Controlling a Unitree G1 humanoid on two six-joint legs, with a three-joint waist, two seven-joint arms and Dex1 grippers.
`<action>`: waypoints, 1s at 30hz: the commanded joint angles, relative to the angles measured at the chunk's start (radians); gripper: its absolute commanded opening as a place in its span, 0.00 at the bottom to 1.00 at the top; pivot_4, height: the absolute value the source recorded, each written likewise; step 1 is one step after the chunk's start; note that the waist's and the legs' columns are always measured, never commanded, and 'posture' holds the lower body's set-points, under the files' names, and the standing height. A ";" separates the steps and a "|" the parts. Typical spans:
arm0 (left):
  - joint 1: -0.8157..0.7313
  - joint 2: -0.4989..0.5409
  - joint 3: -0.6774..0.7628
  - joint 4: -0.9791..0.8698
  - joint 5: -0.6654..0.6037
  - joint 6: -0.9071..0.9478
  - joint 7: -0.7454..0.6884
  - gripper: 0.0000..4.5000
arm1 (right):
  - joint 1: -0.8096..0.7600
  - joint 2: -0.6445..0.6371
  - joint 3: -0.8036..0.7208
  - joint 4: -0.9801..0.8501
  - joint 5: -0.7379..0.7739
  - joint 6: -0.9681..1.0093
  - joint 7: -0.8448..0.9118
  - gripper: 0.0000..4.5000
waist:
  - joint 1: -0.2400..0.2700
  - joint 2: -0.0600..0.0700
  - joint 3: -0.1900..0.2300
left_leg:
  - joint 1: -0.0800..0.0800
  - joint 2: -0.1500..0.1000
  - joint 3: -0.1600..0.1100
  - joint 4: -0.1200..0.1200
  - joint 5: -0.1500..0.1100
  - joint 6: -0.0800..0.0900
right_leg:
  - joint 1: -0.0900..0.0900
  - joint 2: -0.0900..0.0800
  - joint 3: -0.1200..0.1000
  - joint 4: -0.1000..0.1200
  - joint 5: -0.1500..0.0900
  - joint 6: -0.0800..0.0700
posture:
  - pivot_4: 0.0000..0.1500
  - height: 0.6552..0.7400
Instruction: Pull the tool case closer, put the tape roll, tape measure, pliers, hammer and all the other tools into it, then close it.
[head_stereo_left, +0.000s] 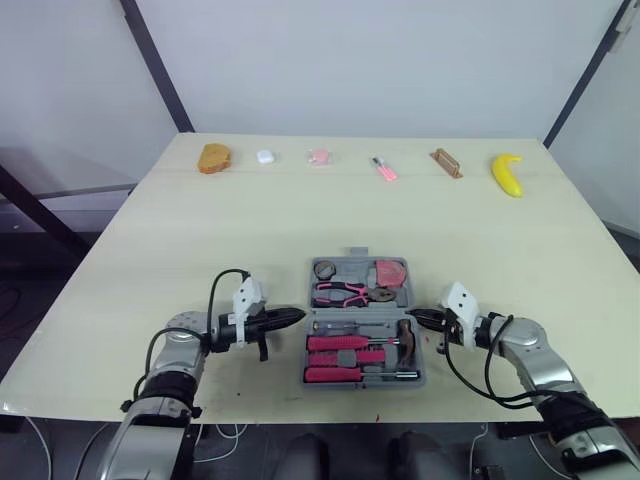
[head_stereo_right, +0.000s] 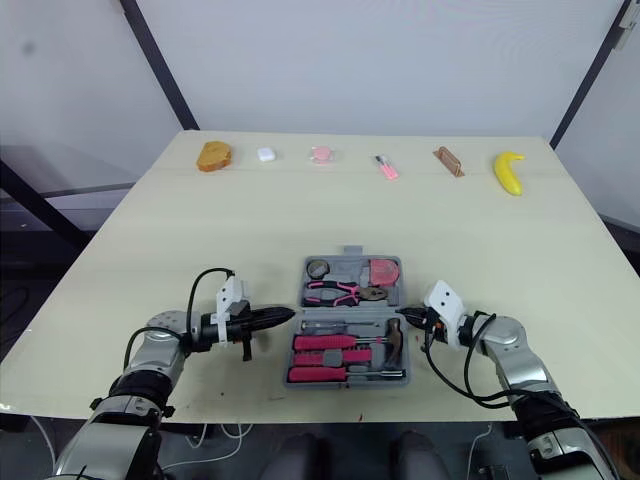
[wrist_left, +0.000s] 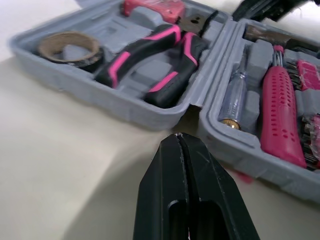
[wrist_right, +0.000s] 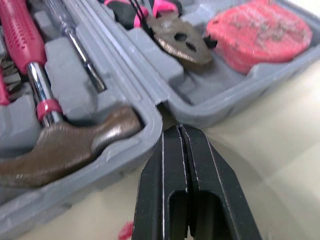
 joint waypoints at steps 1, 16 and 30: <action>-0.015 -0.005 -0.014 0.012 0.011 -0.028 -0.028 0.01 | -0.020 0.006 0.005 -0.011 -0.003 -0.025 0.008 0.00 | 0.000 0.000 0.000 | 0.000 0.000 0.000 0.000 0.000 0.000 | 0.000 0.000 0.000 0.000 0.000 0.000 | 1.00 1.00; -0.066 -0.048 -0.004 0.086 0.027 -0.062 0.001 0.01 | -0.019 0.018 0.016 -0.019 -0.010 -0.023 0.019 0.00 | 0.000 0.000 0.000 | 0.000 0.000 0.000 0.000 0.000 0.000 | 0.000 0.000 0.000 0.000 0.000 0.000 | 1.00 1.00; 0.014 -0.066 -0.046 -0.020 0.036 -0.045 -0.060 0.01 | 0.073 -0.043 0.020 -0.159 0.016 0.056 0.069 0.00 | 0.004 0.001 -0.001 | 0.000 0.000 0.000 0.000 0.000 0.000 | 0.000 -0.001 0.000 0.000 0.000 0.000 | 1.00 1.00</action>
